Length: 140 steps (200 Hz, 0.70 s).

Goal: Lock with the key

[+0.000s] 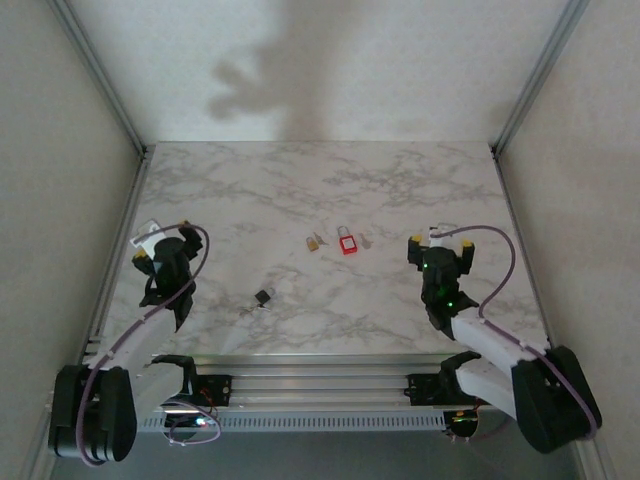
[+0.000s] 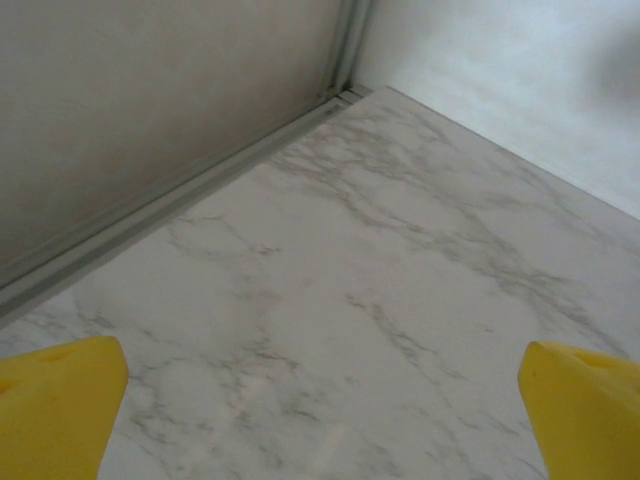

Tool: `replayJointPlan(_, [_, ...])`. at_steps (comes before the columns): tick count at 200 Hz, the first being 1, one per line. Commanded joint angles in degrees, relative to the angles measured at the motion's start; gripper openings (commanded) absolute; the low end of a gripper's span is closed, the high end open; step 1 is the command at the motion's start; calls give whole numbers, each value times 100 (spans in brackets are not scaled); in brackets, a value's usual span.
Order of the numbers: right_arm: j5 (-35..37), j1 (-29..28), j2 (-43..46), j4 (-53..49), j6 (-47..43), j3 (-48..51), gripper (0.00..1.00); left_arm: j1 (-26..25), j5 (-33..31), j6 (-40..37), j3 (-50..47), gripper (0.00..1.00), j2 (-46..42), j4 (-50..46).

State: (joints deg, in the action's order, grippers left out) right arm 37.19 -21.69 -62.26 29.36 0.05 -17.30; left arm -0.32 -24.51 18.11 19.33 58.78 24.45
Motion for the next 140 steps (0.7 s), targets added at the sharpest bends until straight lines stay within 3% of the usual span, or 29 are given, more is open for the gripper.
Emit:
replayJointPlan(1, [-242, 226, -715, 1340, -188, 185, 99, 304, 302, -319, -263, 100, 284, 1121])
replayJointPlan(17, [-132, 344, -1383, 2344, -480, 262, 99, 386, 389, -530, -450, 100, 495, 1724])
replayJointPlan(46, [-1175, 715, -1867, 2929, -474, 251, 99, 534, 524, -643, -681, 100, 1113, 2921])
replayJointPlan(65, [-1658, 1023, -2596, 3988, -327, 442, 99, 688, 1123, -540, -763, 100, 1677, 3801])
replayJointPlan(87, [-1756, 1177, -2773, 3599, -148, 193, 99, 655, 1549, -846, -740, 99, 2356, 4693])
replayJointPlan(101, [-1649, 1211, -2728, 2879, -46, -146, 99, 408, 1732, -1197, -309, 99, 2637, 4146])
replayJointPlan(113, [-1679, 1292, -2678, 2573, 86, -248, 99, 349, 2192, -1432, -487, 99, 2805, 4569])
replayJointPlan(120, [-1705, 1333, -2693, 2530, 94, -266, 99, 301, 1976, -1485, -771, 99, 3063, 5482])
replayJointPlan(128, [-1720, 1339, -2706, 2583, 91, -265, 99, 261, 1886, -1418, -628, 99, 2889, 4821])
replayJointPlan(140, [-1763, 1372, -2676, 2410, 153, -309, 99, 252, 1844, -1449, -698, 99, 3004, 5169])
